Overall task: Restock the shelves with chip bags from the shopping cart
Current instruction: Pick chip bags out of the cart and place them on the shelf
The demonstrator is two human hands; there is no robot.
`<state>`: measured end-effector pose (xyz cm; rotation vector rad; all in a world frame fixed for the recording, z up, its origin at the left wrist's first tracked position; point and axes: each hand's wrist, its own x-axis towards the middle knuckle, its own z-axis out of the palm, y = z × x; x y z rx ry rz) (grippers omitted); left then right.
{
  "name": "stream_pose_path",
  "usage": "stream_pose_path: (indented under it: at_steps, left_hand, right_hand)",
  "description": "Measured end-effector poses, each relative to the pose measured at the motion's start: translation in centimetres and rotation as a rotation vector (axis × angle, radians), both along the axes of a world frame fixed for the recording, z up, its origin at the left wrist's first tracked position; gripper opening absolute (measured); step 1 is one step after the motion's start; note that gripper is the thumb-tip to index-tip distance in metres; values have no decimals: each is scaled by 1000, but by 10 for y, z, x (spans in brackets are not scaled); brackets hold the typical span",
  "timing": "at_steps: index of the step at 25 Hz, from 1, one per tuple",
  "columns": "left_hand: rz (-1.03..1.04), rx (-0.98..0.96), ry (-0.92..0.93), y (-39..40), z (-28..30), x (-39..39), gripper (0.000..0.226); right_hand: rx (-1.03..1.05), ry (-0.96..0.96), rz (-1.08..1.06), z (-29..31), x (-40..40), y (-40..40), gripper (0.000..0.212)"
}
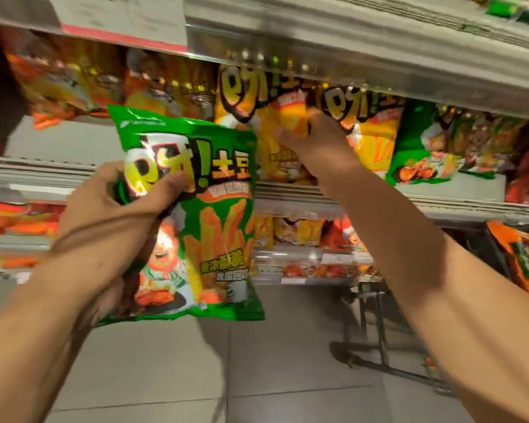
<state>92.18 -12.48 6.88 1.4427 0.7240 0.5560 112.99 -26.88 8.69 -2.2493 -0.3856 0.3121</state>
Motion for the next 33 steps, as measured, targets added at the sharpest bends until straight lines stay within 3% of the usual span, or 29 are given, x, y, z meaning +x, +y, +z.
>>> stream_pose_path:
  at_steps: [3, 8, 11, 13, 15, 17, 19, 21, 23, 26, 28, 31, 33]
  left_hand:
    - [49, -25, -12, -7, 0, -6, 21]
    - [81, -89, 20, -6, 4, -14, 18]
    - [85, -102, 8, -5, 1, -13, 18]
    - [39, -77, 27, -1, 1, -11, 28]
    - [9, -72, 22, 1, 2, -8, 32]
    - [9, -94, -1, 0, 4, -2, 31]
    - [3, -114, -19, -4, 6, 3, 26]
    - [-52, -99, -34, -9, 10, 7, 19]
    - [-109, -79, -55, -16, 14, 14, 26]
    - [-117, -106, -45, -33, 19, 25, 16]
    - [-131, -136, -22, -54, 21, 40, 30]
    - [-184, -181, -14, -103, 27, 73, 38]
    - [-242, -198, -16, -143, 35, 102, 48]
  right_hand:
    - [-64, -50, 4, 4, -3, 2, 58]
    - [-88, -117, 13, 7, -17, 0, 44]
    - [-159, -82, -2, 11, -22, -1, 52]
    - [-205, -313, -28, 11, -33, -7, 61]
    - [-206, -718, 14, 11, -49, -8, 60]
    - [-354, -904, 160, 9, -49, -1, 62]
    - [-601, -813, 304, 5, -38, 4, 68]
    - [-718, -720, 339, 2, -27, -1, 73]
    - [-658, -713, 338, 1, -26, -11, 76]
    - [-363, -768, 292, 3, -37, -38, 68]
    - [-249, -738, 235, 1, -41, -74, 61]
    - [-226, -652, 200, -3, -40, -147, 56]
    - [-323, -595, 198, 1, -27, -200, 54]
